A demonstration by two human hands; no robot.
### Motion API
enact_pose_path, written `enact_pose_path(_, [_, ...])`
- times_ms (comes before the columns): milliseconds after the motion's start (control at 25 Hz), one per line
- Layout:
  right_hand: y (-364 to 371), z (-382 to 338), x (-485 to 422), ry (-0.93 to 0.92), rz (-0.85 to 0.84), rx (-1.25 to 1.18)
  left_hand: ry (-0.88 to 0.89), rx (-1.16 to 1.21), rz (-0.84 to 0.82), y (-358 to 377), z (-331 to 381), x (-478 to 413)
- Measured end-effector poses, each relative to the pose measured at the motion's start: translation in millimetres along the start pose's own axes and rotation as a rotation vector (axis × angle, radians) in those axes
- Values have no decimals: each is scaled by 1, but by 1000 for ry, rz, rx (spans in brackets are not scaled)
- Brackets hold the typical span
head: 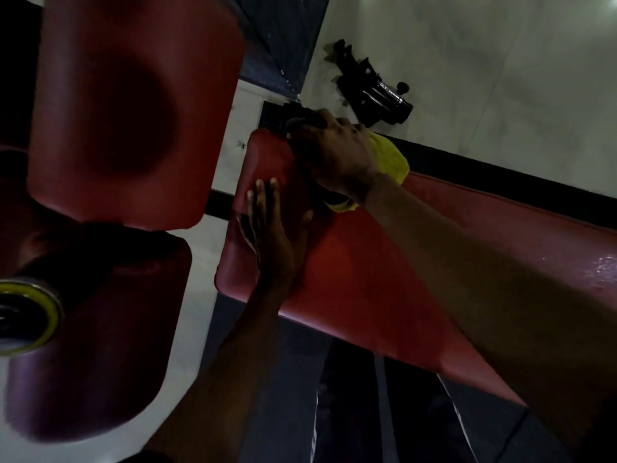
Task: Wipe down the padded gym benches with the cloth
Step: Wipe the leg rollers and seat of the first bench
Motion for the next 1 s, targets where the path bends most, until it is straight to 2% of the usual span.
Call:
enact_pose_path(120, [-1, 35, 37, 113, -24, -27, -27, -2, 5, 0, 1, -2])
enact_pose_path(280, [-15, 48, 97, 248, 120, 53, -36, -29, -7, 1, 3, -2])
enact_pose_path(400, [-12, 41, 61, 247, 67, 33, -48, -66, -26, 4, 1, -4])
enact_pose_path(520, [-10, 39, 42, 158, -32, -43, -39, -78, -33, 5, 0, -6])
enact_pose_path(600, [-15, 51, 69, 165, -8, -41, -29, -66, -33, 5, -1, -6])
enact_pose_path(760, [-28, 77, 159, 356, 127, 64, -8, -35, -61, 5, -3, -6])
enact_pose_path(880, [-19, 72, 148, 438, 162, 79, -16, -19, -34, 3, -1, -5])
enact_pose_path(1000, [-16, 54, 126, 365, 130, 91, -9, 30, -3, 2, 1, -2])
Point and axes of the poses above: each hand's wrist, its own x-axis away from the middle knuckle, its own y-axis out of the palm, z = x × y, the point moved 9 cm from there along -x, towards the middle knuckle, and after that the axes turned 13 degrees about -y, right-handed, at the moved point
